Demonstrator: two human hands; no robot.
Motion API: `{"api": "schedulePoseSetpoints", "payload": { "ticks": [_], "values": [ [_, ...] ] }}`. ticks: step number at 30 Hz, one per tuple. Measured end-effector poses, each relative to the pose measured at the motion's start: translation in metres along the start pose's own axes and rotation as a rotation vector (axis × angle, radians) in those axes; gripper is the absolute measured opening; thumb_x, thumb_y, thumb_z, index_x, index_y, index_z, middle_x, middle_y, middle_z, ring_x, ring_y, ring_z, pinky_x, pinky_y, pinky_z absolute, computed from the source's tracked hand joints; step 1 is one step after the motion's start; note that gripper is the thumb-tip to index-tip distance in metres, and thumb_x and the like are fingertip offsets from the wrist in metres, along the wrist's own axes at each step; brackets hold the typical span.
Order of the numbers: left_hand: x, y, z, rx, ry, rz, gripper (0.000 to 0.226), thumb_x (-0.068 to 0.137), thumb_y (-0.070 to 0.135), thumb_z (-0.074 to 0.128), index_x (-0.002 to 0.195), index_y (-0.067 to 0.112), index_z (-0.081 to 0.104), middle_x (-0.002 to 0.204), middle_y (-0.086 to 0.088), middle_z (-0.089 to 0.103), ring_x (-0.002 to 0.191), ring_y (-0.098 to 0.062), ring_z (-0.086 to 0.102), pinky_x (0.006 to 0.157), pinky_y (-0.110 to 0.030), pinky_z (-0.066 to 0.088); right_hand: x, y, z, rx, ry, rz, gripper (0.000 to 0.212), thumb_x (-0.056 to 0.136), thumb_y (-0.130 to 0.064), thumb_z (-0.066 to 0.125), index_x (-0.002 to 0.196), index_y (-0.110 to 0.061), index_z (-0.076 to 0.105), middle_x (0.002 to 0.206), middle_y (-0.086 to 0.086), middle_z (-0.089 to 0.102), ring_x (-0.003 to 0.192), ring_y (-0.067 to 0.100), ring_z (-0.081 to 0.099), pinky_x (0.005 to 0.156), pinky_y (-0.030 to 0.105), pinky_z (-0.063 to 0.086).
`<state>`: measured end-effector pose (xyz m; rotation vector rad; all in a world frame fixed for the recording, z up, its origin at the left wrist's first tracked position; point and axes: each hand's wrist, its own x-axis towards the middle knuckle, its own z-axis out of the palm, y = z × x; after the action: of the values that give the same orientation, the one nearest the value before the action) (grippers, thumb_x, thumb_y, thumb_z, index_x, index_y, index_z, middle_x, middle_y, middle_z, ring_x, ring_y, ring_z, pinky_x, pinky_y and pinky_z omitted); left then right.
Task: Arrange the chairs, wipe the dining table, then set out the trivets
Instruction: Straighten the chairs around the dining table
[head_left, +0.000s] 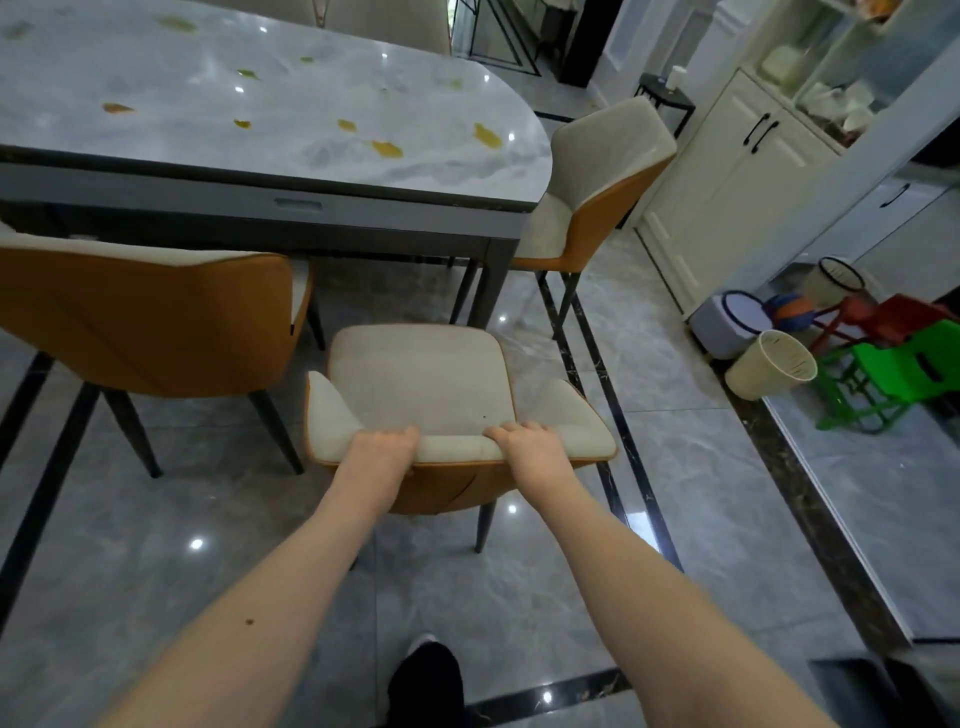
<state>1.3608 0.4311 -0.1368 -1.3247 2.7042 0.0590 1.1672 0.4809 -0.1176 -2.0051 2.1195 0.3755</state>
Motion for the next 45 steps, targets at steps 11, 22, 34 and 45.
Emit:
{"api": "schedulePoseSetpoints", "payload": {
  "ticks": [11, 22, 34, 45],
  "values": [
    [0.091, -0.037, -0.013, 0.003, -0.015, -0.103, 0.025, 0.093, 0.030, 0.052, 0.114, 0.017, 0.047, 0.110, -0.003, 0.065, 0.101, -0.023, 0.062, 0.083, -0.032, 0.046, 0.103, 0.026, -0.031, 0.029, 0.042, -0.085, 0.044, 0.086, -0.013, 0.063, 0.127, -0.026, 0.050, 0.122, 0.001, 0.057, 0.113, 0.025, 0.050, 0.098, 0.039, 0.039],
    [0.164, -0.069, -0.025, 0.013, -0.040, -0.218, 0.028, 0.088, 0.030, 0.058, 0.111, 0.019, 0.045, 0.104, 0.001, 0.064, 0.096, -0.020, 0.062, 0.079, -0.031, 0.045, 0.185, 0.038, -0.052, 0.023, 0.077, -0.104, 0.039, 0.088, -0.009, 0.059, 0.124, -0.022, 0.051, 0.121, 0.003, 0.058, 0.112, 0.028, 0.051, 0.097, 0.043, 0.039],
    [0.227, -0.115, -0.047, 0.057, -0.053, -0.246, 0.031, 0.086, 0.020, 0.063, 0.111, 0.020, 0.044, 0.103, -0.001, 0.062, 0.093, -0.020, 0.060, 0.080, -0.030, 0.045, 0.258, 0.025, -0.075, 0.037, 0.091, -0.053, 0.039, 0.084, -0.009, 0.065, 0.119, -0.021, 0.050, 0.116, 0.004, 0.058, 0.109, 0.028, 0.051, 0.095, 0.044, 0.041],
    [0.247, -0.139, -0.049, 0.006, -0.034, -0.194, 0.031, 0.085, 0.021, 0.063, 0.111, 0.019, 0.045, 0.102, -0.001, 0.062, 0.094, -0.020, 0.059, 0.079, -0.030, 0.044, 0.279, 0.020, -0.085, 0.062, 0.084, -0.023, 0.044, 0.083, -0.013, 0.067, 0.122, -0.023, 0.049, 0.121, 0.002, 0.058, 0.113, 0.025, 0.051, 0.098, 0.040, 0.037]
  ]
}}
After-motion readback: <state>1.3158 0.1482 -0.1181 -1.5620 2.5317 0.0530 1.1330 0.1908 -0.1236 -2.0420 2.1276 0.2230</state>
